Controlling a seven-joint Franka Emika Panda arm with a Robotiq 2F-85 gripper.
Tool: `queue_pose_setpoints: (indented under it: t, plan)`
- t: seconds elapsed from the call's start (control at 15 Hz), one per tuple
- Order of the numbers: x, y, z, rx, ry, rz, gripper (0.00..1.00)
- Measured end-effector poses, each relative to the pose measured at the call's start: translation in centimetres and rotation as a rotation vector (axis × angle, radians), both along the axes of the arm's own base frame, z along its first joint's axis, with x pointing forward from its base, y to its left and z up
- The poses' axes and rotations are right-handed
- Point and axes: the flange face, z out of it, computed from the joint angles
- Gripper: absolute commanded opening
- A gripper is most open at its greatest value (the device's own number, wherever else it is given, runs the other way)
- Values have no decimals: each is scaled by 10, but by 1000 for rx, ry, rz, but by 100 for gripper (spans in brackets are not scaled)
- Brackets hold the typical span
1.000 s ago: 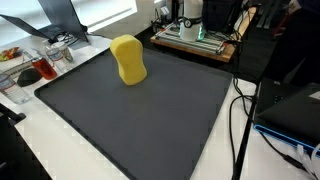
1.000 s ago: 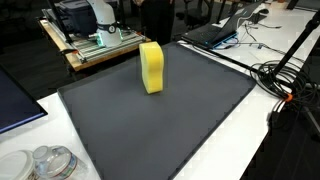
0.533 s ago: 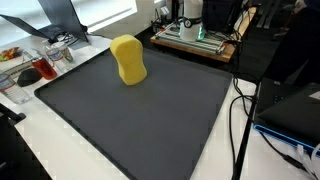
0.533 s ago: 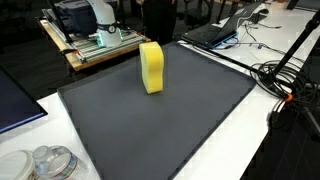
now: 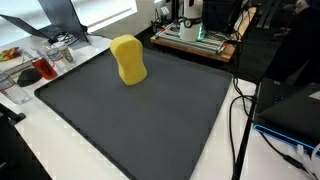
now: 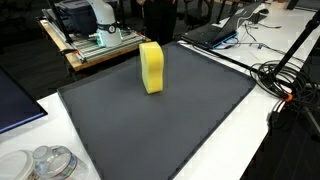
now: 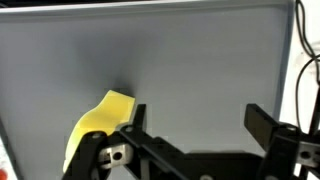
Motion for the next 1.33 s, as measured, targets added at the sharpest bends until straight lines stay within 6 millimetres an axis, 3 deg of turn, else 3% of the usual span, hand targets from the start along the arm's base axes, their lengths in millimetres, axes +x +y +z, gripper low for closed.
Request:
queue_pose_setpoints:
  t: [0.73, 1.07, 1.33]
  plan:
    - [47, 51, -30, -425, -120, -275, 100]
    - [59, 66, -44, -482, -97, -297, 100]
    - [61, 63, -44, -467, -78, -293, 100]
